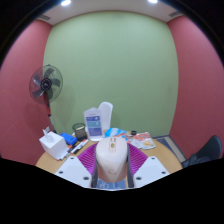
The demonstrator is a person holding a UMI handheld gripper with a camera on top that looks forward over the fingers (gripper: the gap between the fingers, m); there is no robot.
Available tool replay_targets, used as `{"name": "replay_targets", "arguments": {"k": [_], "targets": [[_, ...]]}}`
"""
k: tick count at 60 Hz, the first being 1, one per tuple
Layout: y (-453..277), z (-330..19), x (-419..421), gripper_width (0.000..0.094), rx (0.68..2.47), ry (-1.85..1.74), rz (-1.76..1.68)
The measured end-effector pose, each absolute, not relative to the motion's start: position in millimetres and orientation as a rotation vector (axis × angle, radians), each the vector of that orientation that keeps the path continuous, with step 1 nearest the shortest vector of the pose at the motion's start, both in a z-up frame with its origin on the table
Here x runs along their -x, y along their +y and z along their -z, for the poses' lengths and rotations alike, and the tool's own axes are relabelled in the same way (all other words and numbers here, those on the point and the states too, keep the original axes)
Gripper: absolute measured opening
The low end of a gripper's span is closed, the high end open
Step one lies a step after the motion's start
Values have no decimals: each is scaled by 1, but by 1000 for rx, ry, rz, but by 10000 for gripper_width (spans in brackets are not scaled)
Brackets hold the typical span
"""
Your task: Arrange mouse
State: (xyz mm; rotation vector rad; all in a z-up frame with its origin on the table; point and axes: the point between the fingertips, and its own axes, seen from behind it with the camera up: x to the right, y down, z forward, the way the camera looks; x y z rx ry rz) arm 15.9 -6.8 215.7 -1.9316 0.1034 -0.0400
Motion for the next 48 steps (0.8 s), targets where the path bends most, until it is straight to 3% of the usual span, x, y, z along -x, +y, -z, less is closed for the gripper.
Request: {"name": "replay_targets", "arguments": {"k": [13,24,29,35,38,41,48], "targets": [[33,-63,68,400,2167,49,-78],[32,5,84,490,2262,19,-91],[29,3,83,565,2259,9,-67],[18,-15,81,862,2271,5,-40],[9,-34,77,814,2262,16,-15],[-2,-57,74,851,2240,19,25],[-39,-111,76,842,2199,17,74]]}}
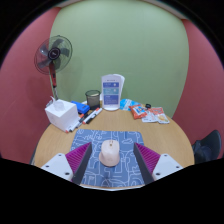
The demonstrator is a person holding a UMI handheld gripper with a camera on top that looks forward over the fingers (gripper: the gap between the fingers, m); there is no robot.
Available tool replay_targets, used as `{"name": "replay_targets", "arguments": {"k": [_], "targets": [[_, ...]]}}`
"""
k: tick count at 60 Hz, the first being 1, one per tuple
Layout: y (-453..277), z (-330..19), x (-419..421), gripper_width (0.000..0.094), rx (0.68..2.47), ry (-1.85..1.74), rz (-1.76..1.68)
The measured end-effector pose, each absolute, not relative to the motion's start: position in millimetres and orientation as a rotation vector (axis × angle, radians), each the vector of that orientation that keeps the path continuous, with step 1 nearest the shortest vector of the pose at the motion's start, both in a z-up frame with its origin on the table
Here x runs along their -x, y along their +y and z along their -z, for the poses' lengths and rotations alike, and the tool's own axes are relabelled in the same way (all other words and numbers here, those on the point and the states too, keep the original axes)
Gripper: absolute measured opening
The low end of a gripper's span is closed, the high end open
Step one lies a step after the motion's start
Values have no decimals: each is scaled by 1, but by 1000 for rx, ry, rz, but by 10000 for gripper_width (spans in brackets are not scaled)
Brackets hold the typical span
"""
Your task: Arrange mouse
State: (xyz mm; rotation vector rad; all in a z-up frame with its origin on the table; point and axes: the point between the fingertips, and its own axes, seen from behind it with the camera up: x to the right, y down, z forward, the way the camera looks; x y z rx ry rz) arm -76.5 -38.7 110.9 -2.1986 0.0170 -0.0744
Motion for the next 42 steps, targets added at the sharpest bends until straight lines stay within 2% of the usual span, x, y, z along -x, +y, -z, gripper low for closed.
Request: {"name": "replay_targets", "arguments": {"k": [9,18,30,42], "targets": [[-99,-163,91,841,2170,43,76],[-164,-192,104,842,2148,40,80],[-231,-199,121,842,2151,44,60],[-255,-205,123,843,2145,28,80]]}}
